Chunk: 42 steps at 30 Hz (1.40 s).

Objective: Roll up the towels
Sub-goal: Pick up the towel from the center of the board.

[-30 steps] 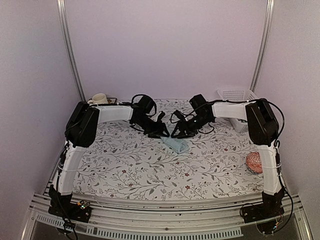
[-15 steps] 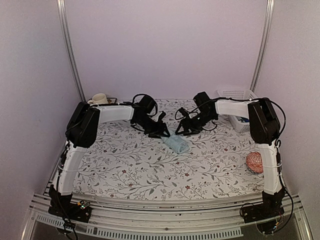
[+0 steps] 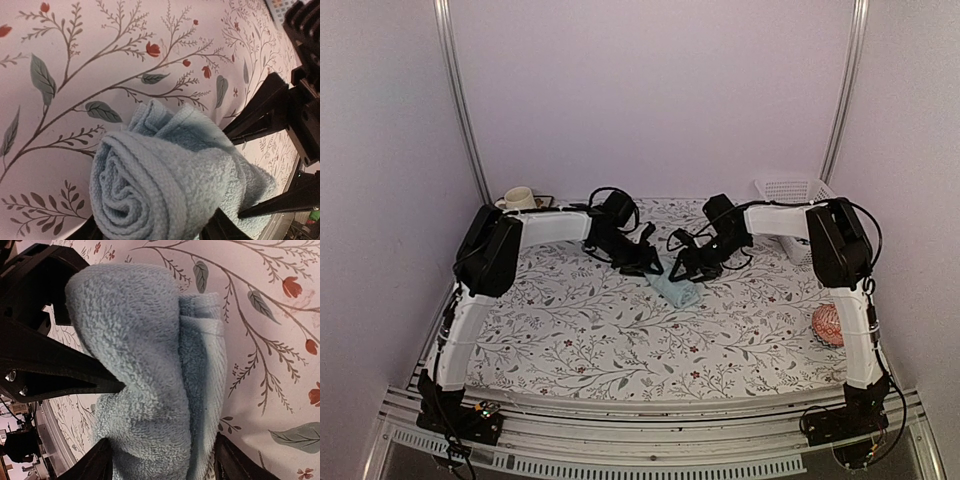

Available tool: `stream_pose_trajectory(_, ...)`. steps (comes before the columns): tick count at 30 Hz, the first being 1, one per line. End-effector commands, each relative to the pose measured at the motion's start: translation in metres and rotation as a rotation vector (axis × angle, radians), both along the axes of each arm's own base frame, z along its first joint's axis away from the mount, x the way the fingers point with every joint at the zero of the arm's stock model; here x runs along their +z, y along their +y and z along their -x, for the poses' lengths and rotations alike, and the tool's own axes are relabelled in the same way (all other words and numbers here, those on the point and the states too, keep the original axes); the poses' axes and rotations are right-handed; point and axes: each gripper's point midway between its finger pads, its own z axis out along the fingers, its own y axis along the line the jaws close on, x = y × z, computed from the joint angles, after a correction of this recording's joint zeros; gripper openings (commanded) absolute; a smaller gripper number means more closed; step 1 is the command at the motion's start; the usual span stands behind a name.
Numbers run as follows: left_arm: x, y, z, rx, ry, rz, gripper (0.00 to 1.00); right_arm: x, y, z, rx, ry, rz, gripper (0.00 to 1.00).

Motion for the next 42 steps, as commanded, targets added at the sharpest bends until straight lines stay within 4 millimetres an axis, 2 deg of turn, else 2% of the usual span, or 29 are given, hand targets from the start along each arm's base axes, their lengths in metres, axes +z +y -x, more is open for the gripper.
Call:
stream_pose_trajectory(1, -0.02, -0.011, 0.014, -0.038, 0.019, -0.037, 0.53, -0.006, 0.009, 0.017, 0.049, 0.056, -0.044, 0.7)
stream_pose_trajectory(8, -0.023, -0.016, 0.014, -0.046, 0.011, -0.04, 0.53, -0.003, 0.023, 0.036, 0.091, 0.102, -0.088, 0.66)
stream_pose_trajectory(11, -0.021, -0.018, 0.014, -0.051, 0.002, -0.042, 0.53, -0.025, 0.021, 0.044, 0.1, 0.15, -0.056, 0.61)
stream_pose_trajectory(14, -0.02, -0.02, 0.015, -0.058, -0.003, -0.044, 0.53, -0.029, 0.017, 0.039, 0.082, 0.122, -0.014, 0.57)
stream_pose_trajectory(19, -0.021, -0.022, 0.02, -0.07, -0.002, -0.048, 0.53, -0.03, 0.021, 0.027, 0.055, 0.099, -0.022, 0.51)
stream_pose_trajectory(23, -0.021, -0.023, 0.021, -0.073, -0.002, -0.048, 0.53, -0.034, 0.025, 0.028, 0.054, 0.132, -0.04, 0.34)
stream_pose_trajectory(26, -0.019, -0.023, 0.02, -0.073, -0.008, -0.047, 0.54, -0.036, 0.024, 0.028, 0.053, 0.135, -0.038, 0.15)
stream_pose_trajectory(29, -0.012, -0.023, 0.018, -0.073, -0.025, -0.041, 0.57, -0.031, 0.022, 0.022, 0.04, 0.118, -0.046, 0.03)
stream_pose_trajectory(32, 0.011, -0.021, 0.01, -0.065, -0.067, -0.016, 0.64, -0.016, 0.02, 0.011, 0.021, 0.079, -0.066, 0.02)
stream_pose_trajectory(35, 0.054, -0.008, -0.007, -0.029, -0.147, 0.046, 0.69, -0.004, 0.012, -0.003, -0.005, 0.039, -0.081, 0.02)
stream_pose_trajectory(36, 0.071, -0.001, -0.012, -0.006, -0.173, 0.072, 0.71, 0.016, 0.011, -0.01, -0.01, -0.005, -0.102, 0.02)
stream_pose_trajectory(39, 0.124, 0.025, -0.028, 0.069, -0.27, 0.156, 0.77, 0.038, 0.002, -0.027, -0.038, -0.068, -0.121, 0.02)
stream_pose_trajectory(42, 0.161, 0.05, -0.036, 0.122, -0.342, 0.176, 0.82, 0.057, -0.008, -0.046, -0.065, -0.132, -0.127, 0.02)
